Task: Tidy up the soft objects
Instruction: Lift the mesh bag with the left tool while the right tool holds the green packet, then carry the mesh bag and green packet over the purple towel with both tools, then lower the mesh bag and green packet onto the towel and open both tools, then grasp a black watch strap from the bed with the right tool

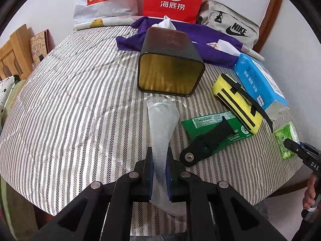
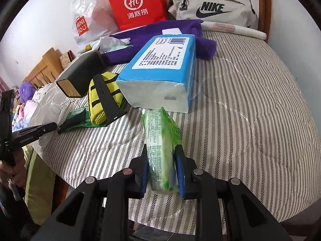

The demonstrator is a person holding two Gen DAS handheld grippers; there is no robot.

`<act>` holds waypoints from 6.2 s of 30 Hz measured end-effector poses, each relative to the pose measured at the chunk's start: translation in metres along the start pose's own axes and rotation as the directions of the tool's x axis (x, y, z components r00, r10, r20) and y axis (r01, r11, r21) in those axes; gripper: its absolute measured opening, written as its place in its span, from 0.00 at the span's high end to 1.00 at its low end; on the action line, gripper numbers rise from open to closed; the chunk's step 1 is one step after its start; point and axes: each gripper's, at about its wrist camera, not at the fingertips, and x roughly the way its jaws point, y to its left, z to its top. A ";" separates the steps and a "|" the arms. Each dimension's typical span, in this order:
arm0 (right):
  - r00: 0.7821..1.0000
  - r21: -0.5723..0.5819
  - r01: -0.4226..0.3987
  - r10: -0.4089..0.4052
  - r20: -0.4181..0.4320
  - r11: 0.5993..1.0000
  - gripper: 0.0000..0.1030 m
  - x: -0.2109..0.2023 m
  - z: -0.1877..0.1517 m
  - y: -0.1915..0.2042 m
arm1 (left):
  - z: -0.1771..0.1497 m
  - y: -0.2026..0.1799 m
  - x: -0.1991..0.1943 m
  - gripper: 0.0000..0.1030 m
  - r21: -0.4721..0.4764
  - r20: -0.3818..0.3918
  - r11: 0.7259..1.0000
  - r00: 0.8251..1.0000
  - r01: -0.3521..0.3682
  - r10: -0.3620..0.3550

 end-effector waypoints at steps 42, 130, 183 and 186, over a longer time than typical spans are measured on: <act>0.985 -0.088 -0.129 0.138 0.102 0.988 0.79 -0.048 0.077 0.028 | 0.080 -0.011 -0.081 0.90 0.047 0.215 0.997 0.975 -0.064 0.052; 0.999 -0.295 -0.044 0.039 -0.024 0.954 0.30 0.156 0.311 -0.001 | 0.315 -0.023 0.144 0.35 0.032 -0.094 0.987 0.983 0.160 -0.157; 0.997 -0.248 -0.079 0.080 -0.006 0.965 0.41 0.024 0.103 0.100 | 0.088 0.000 -0.022 0.35 -0.010 -0.030 0.987 0.987 0.159 -0.160; 0.996 -0.272 -0.089 0.081 -0.041 0.958 0.41 0.035 0.100 0.106 | 0.079 0.004 -0.019 0.35 -0.018 -0.035 0.987 0.987 0.159 -0.160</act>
